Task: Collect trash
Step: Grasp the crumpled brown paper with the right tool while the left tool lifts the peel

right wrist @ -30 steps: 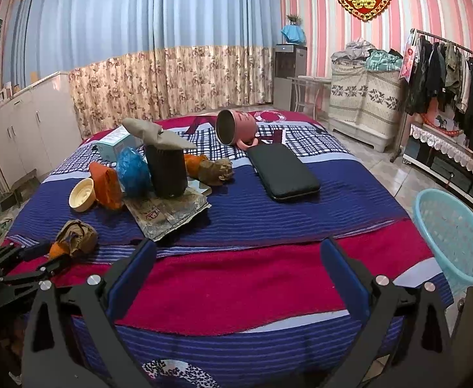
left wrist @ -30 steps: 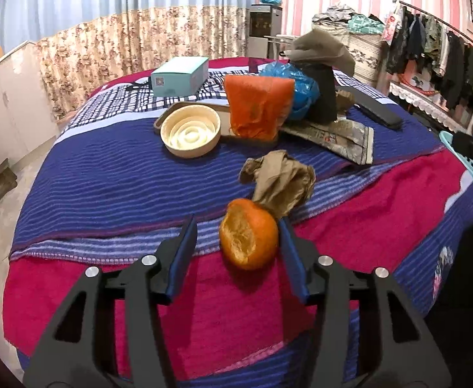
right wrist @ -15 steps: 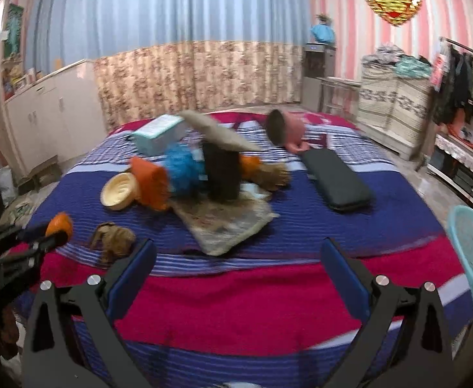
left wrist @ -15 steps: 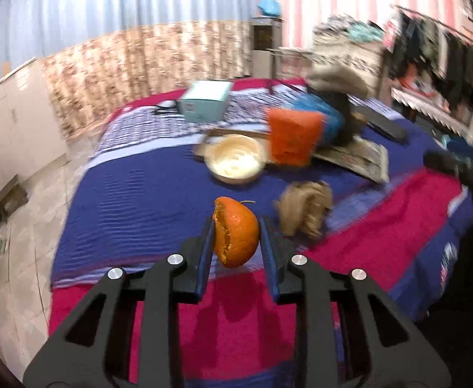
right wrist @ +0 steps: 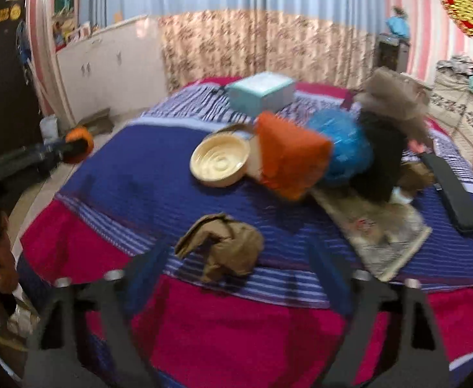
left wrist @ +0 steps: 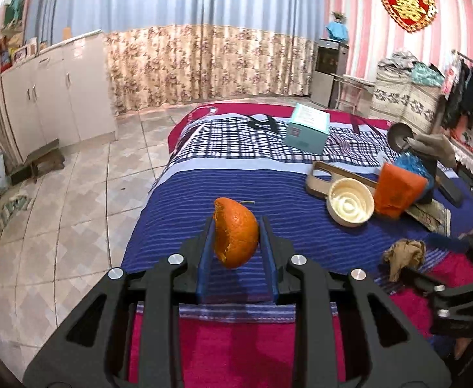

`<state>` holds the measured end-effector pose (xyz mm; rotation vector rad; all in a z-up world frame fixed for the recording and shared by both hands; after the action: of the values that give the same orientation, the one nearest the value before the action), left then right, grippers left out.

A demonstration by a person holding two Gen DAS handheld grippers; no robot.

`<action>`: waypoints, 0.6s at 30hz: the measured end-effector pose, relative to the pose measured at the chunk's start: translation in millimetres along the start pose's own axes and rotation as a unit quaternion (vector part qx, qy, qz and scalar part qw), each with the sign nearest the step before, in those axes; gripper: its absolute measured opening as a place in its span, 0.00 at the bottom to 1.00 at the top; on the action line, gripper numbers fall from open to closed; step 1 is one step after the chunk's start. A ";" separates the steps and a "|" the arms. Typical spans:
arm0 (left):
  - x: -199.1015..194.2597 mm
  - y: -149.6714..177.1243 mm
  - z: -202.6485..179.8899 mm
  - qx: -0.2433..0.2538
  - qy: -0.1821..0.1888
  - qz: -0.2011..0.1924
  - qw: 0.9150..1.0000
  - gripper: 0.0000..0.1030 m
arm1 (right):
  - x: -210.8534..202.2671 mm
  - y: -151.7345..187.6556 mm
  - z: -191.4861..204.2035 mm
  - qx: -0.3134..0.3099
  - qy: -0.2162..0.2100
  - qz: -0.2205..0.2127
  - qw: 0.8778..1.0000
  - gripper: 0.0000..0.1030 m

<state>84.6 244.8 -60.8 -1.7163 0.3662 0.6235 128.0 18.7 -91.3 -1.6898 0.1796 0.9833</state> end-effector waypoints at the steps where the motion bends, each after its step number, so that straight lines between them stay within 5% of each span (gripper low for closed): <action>1: 0.3 -1.2 1.0 -0.002 -0.001 0.000 1.000 0.25 | 3.6 1.3 0.9 0.000 -0.010 0.006 1.000 0.59; 3: 0.0 -4.0 -1.2 -0.001 -0.004 -0.002 1.000 0.25 | 5.5 2.7 1.9 -0.002 -0.022 0.005 1.000 0.45; 9: -19.8 -16.1 -37.4 0.025 0.008 -0.028 0.999 0.25 | -39.7 -3.9 -27.4 0.001 -0.005 -0.059 0.998 0.43; 18: -43.6 -42.2 -144.1 0.054 0.088 -0.054 0.993 0.25 | -145.6 4.0 -164.8 0.078 0.125 -0.126 0.981 0.43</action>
<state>102.9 111.6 19.0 -1.6800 0.4193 0.3683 116.6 -175.8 10.8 -1.6399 0.1981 0.5535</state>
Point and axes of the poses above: each gripper's, at about its wrist camera, not at the fingertips, and x roughly the way its jaws point, z to its left, y to its underside, the point moved 1 cm from there along x, roughly the way its jaws point, and after that the axes turned 6 degrees about -x, right-handed, at the moved point
